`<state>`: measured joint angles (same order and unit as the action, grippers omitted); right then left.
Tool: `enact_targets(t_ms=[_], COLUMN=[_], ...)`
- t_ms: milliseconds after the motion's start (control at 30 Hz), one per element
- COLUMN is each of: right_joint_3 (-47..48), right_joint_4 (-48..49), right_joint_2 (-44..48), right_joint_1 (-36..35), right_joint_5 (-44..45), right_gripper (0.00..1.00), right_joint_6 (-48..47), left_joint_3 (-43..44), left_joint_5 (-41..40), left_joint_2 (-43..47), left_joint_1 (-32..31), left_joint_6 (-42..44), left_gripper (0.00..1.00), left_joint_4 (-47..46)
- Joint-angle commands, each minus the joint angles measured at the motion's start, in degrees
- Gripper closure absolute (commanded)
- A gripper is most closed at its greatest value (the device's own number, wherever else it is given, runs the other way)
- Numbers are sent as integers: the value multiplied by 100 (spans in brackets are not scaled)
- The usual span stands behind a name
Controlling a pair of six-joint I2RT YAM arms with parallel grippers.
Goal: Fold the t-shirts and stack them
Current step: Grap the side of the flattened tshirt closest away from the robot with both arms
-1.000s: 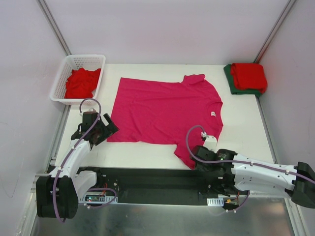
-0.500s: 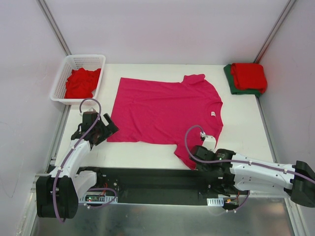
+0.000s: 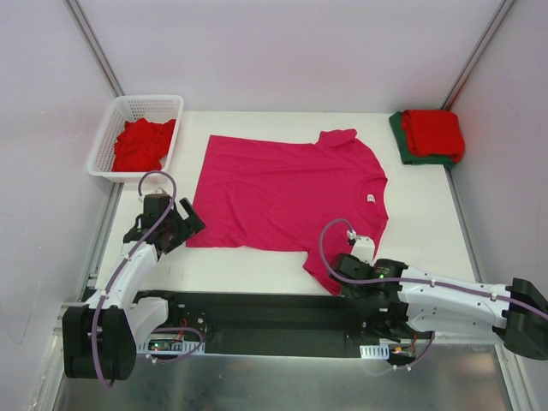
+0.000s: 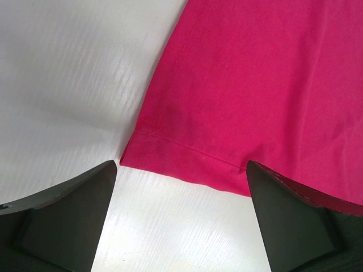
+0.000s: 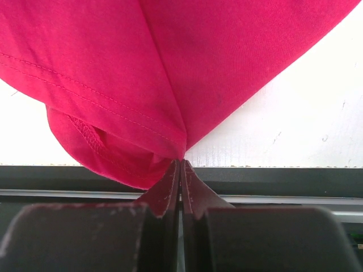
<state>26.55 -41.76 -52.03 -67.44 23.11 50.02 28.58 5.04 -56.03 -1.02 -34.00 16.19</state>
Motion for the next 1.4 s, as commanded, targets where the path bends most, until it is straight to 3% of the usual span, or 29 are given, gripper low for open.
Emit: enact_targets(t_ms=[0, 233, 367, 767, 1133, 1233, 1267, 1367], right_joint_3=[123, 167, 184, 219, 220, 220, 228, 228], right_joint_4=[-8, -8, -8, -17, -69, -96, -78, -78], right_joint_2=[-27, -18, -26, -44, -27, -44, -44, -62], right_joint_1=[-24, -32, -32, -32, -24, -32, -24, -32], right_joint_5=[62, 79, 79, 70, 97, 106, 106, 106], right_gripper=[99, 99, 99, 99, 99, 99, 99, 99], right_joint_6=[-36, -62, -89, -124, -106, -106, -98, -106], left_joint_3=[69, -405, -564, -239, -133, -133, -142, -151], left_joint_5=[-205, -249, -354, -890, -697, -671, -662, -662], left_joint_2=[-31, 13, 145, -153, -593, -611, -593, -558], left_joint_1=[40, 40, 40, 40, 40, 40, 40, 31], left_joint_6=[-80, -450, -494, -283, -274, -256, -256, -256], left_gripper=[3, 20, 35, 41, 45, 57, 71, 84], left_joint_4=[210, 210, 210, 175, -177, -186, -186, -177])
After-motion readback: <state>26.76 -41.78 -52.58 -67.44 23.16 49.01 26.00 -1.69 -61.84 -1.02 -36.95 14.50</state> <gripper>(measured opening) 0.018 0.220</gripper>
